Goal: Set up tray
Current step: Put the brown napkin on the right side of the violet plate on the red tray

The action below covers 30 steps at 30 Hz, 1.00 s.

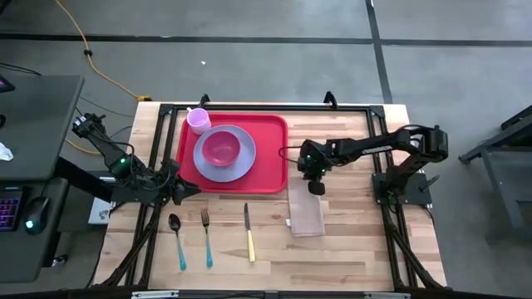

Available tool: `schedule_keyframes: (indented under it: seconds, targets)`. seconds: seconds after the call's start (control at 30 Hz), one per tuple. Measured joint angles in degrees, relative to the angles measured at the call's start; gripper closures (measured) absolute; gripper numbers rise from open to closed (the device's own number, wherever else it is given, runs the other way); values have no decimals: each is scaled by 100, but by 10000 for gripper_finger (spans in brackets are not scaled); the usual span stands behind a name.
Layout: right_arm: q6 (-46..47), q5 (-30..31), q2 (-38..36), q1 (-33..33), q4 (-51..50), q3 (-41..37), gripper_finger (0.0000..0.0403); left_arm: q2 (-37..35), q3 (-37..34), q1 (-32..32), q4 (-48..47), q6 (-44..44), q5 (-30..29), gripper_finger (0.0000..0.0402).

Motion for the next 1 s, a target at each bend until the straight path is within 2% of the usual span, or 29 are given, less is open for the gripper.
schedule_keyframes:
  seconds: [0.47, 0.77, 1.0]
  targets:
    - [-376, 299, -14, 88, -379, 596, 402, 2, 0, -2, -7, -11, 2, 208]
    - [-907, 532, -18, 308, -923, 1404, 402, 2, 0, 0, -7, -13, 2, 208]
    - [-1197, 658, -27, 223, -841, 1898, 403, 2, 0, 0, -7, -13, -90, 208]
